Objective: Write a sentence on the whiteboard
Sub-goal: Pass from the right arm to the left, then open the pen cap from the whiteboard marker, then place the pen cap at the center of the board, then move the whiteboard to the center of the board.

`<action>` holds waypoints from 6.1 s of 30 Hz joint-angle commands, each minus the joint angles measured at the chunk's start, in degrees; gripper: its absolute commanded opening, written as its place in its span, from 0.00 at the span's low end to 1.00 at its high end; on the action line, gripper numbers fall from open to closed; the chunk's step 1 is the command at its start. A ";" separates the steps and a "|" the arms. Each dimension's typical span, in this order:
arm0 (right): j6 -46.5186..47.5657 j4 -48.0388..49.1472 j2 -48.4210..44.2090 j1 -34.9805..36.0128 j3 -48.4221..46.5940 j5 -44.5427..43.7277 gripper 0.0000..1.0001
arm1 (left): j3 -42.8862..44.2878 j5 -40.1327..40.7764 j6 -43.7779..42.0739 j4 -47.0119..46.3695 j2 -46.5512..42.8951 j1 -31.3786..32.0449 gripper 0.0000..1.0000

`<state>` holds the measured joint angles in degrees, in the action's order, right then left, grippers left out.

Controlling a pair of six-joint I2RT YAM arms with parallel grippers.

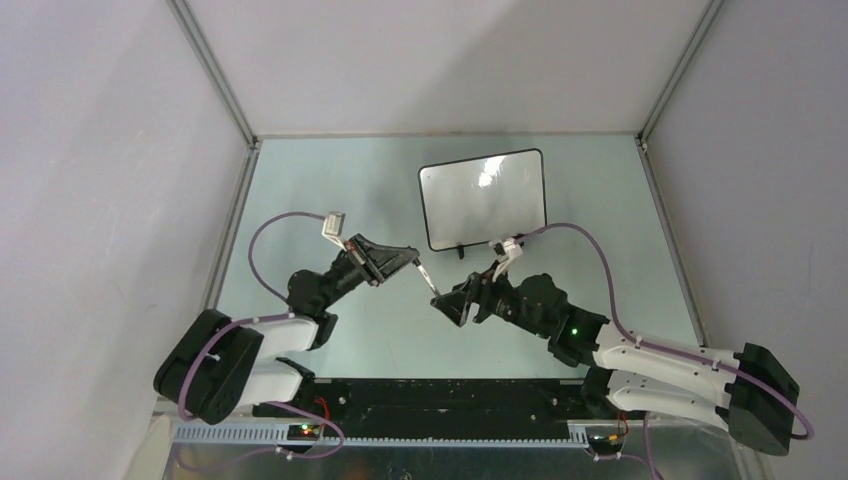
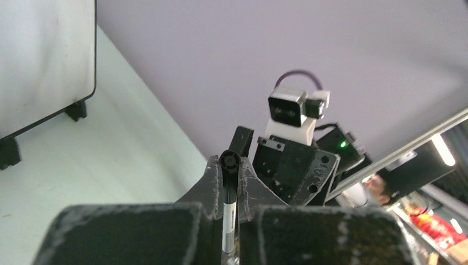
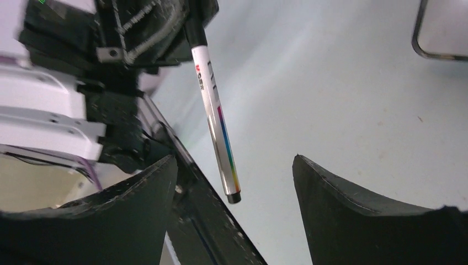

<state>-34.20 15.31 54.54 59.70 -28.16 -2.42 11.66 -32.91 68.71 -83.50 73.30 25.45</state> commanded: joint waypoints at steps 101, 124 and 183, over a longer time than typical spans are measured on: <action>-3.22 15.99 -16.29 3.76 8.75 -11.50 0.00 | -6.93 38.95 8.92 42.61 -53.97 -6.53 0.00; 10.26 -15.95 -16.71 -14.47 -0.41 -4.42 0.00 | 18.72 58.13 -32.15 86.40 -10.73 5.19 0.00; -1.26 -16.86 -5.56 -29.52 -2.43 5.79 0.00 | 24.14 39.75 -39.89 73.26 -10.24 5.58 0.67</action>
<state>-44.21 -2.09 50.06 35.99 -26.92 -9.67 38.17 5.80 30.39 0.27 65.58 31.00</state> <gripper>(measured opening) 0.174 0.673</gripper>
